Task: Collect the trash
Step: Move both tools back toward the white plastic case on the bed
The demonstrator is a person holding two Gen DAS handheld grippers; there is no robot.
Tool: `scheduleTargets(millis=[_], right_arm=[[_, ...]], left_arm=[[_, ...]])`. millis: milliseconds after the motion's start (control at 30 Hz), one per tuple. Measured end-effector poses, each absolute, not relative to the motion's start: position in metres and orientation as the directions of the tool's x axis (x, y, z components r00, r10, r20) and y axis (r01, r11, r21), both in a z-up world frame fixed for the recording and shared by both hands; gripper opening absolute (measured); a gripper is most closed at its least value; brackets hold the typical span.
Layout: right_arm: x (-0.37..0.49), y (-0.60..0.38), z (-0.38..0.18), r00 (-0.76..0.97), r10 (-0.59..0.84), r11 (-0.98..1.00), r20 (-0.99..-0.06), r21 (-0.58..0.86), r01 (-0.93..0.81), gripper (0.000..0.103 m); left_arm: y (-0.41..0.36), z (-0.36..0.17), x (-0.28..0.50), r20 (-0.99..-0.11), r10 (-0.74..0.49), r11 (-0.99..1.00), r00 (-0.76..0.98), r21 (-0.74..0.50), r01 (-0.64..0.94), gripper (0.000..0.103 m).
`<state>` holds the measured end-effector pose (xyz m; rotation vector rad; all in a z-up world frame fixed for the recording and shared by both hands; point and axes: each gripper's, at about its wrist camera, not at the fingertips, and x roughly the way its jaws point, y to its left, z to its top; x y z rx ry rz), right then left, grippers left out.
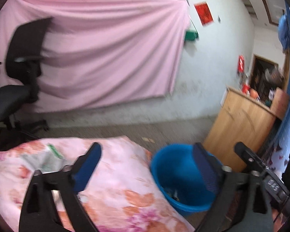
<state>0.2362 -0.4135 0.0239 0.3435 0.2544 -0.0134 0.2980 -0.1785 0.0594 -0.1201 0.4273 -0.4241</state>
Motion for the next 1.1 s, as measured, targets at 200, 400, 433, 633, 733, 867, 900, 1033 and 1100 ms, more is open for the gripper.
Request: scheduleTargets(millis=[200,400,433,633,733,867,900,1033,1100], right_arm=[[0.232,-0.383,0.042,0.987,0.086,0.940,-0.139,0.339,-0.034,0.103],[0.226,-0.341,0.061,0.991,0.127,0.957,-0.027,0.265,-0.116,0.103],[0.227,-0.332,0.063,0.990,0.138,0.960,-0.020,0.249,-0.129,0.103],[0.228,-0.295,0.065,0.980,0.197,0.967,-0.006,0.165,-0.193,0.103],[0.226,-0.280,0.064,0.976,0.218,0.970,0.004,0.109,-0.217,0.103],[0.222,-0.262,0.059,0.981,0.195,0.981,0.021,0.003,-0.195,0.103],[0.224,-0.256,0.057,0.981,0.191,0.981,0.012,-0.023,-0.191,0.103],[0.236,-0.243,0.047,0.976,0.210,0.974,-0.048,-0.075,-0.214,0.103],[0.242,-0.238,0.043,0.972,0.220,0.970,-0.082,-0.083,-0.227,0.103]], left_arm=[[-0.124,0.068,0.275,-0.281,-0.318,0.945,0.905,-0.174,0.278,0.101],[-0.085,0.074,0.254,-0.214,-0.246,0.966,0.945,-0.132,0.222,0.101],[-0.077,0.075,0.250,-0.200,-0.232,0.970,0.952,-0.126,0.210,0.101],[-0.042,0.076,0.237,-0.146,-0.162,0.984,0.976,-0.103,0.148,0.101],[-0.026,0.068,0.231,-0.138,-0.132,0.989,0.982,-0.082,0.121,0.101],[-0.012,0.052,0.226,-0.145,-0.125,0.991,0.981,-0.061,0.118,0.101],[-0.009,0.046,0.227,-0.162,-0.130,0.991,0.978,-0.055,0.122,0.101],[-0.001,0.028,0.235,-0.227,-0.140,0.990,0.964,-0.051,0.132,0.101],[0.002,0.022,0.239,-0.250,-0.135,0.991,0.959,-0.055,0.125,0.101]])
